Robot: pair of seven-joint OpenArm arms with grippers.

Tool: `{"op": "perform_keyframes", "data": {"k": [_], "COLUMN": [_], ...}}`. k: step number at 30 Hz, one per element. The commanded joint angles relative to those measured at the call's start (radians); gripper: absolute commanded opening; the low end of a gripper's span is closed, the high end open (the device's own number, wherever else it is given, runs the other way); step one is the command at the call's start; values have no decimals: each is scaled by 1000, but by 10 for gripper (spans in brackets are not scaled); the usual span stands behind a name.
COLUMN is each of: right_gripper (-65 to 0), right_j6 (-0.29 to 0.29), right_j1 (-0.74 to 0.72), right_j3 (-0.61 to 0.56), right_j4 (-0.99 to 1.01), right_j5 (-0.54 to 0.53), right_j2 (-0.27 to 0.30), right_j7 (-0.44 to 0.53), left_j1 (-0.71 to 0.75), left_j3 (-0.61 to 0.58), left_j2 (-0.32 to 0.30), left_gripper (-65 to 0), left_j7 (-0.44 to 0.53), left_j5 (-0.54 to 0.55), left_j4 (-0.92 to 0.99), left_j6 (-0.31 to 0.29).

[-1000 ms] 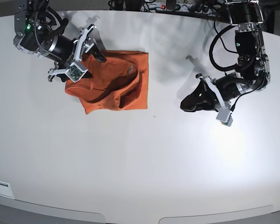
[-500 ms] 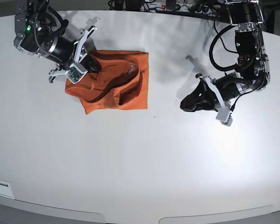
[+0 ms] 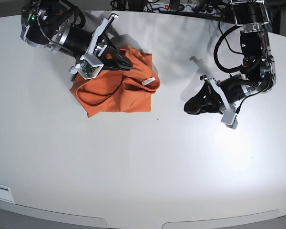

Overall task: Fold the T-shirt properly
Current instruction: 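Press the right gripper onto the orange bundle and tuck its edge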

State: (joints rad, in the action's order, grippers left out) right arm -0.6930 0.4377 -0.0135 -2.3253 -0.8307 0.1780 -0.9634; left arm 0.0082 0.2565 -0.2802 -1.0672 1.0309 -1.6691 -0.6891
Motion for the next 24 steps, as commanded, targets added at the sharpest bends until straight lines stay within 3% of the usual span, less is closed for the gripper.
{"op": "perform_keyframes", "data": {"k": [1, 10, 14, 15, 20, 24], "right_gripper": [-650, -644, -360, -316, -305, -309], "right_j6": [-5, -5, -5, -5, -5, -5], "right_j1": [0, 2, -19, -29, -90, -121], "right_j3": [-16, -252, -304, -308, -307, -307], "right_j4": [-17, -13, -13, -14, -28, -28], "right_j5": [-24, 209, 207, 207, 209, 340], "right_j2": [-13, -86, -86, -86, -86, -86], "right_j7": [27, 29, 28, 29, 28, 75], "left_j1": [-17, -17, -17, -17, -16, -17], "left_j3": [6, 6, 6, 6, 6, 6], "left_j2": [-8, -8, -8, -8, -8, -8], "left_gripper": [-577, -577, -577, -577, -577, -577], "left_j7": [19, 19, 19, 19, 17, -13], "left_j5": [41, 45, 45, 45, 43, 51], "left_j4": [-18, -18, -18, -18, -18, -18], "left_j6": [-9, -9, -9, -9, -9, -9]}}
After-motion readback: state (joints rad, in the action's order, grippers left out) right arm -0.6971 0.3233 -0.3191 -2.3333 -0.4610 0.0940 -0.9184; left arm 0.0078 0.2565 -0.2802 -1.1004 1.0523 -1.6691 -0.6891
